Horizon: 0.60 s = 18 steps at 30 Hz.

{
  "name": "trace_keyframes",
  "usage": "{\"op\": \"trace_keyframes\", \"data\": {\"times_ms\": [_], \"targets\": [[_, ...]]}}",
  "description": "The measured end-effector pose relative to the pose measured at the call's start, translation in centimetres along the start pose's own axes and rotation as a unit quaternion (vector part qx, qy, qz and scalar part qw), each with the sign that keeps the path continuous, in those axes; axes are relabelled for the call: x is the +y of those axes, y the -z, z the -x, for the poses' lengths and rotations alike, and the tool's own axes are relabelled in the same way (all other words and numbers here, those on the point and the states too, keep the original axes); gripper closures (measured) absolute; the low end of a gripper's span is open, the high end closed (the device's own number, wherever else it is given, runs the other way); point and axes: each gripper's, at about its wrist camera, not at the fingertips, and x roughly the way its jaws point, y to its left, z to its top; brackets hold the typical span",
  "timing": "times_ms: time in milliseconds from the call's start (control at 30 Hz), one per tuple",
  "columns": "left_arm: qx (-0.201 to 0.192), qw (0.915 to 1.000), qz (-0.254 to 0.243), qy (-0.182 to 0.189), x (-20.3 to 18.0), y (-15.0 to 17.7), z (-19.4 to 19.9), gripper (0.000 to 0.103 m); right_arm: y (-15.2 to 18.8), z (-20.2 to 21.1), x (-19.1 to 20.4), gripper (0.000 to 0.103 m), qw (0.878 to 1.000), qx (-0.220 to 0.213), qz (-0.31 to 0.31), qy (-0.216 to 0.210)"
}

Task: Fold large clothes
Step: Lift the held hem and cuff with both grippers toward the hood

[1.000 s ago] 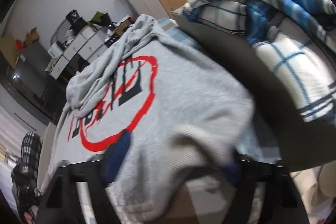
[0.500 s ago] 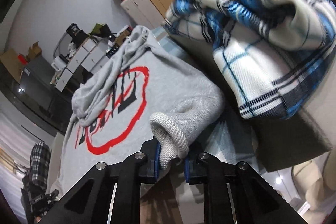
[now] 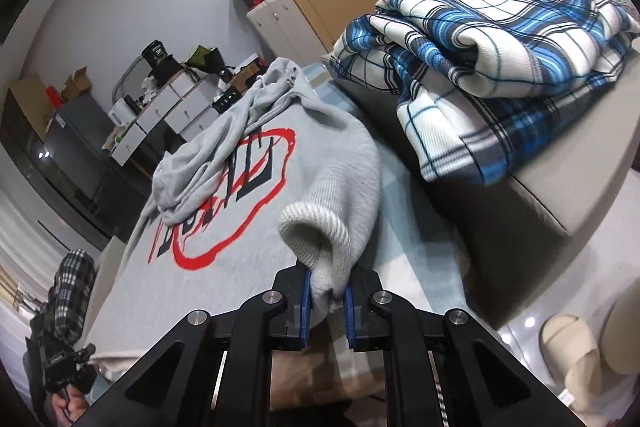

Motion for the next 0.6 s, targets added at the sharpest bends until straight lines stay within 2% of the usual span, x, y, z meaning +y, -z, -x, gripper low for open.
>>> {"op": "trace_keyframes", "data": {"times_ms": [167,333,433,500,600], "targets": [[0.002,0.9997,-0.018,0.019,-1.0,0.3,0.5,0.101,0.8,1.3,0.3,0.092,1.000,-0.006,0.009,-0.003],[-0.009,0.9997,-0.024,0.000,-1.2,-0.5,0.2,0.101,0.4,1.1,0.5,0.092,1.000,0.003,-0.002,-0.023],[0.003,1.0000,-0.002,-0.003,-0.3,-1.4,-1.2,0.101,-0.4,0.3,0.3,0.090,1.000,0.006,-0.012,-0.029],[0.012,0.9998,0.000,0.017,0.0,-1.5,-1.7,0.101,-0.8,-0.8,0.0,0.088,0.998,0.029,-0.028,-0.038],[0.029,0.9992,0.013,0.022,0.8,-1.7,-2.4,0.100,-0.8,-1.8,-0.5,0.087,0.998,0.044,-0.043,-0.020]]}}
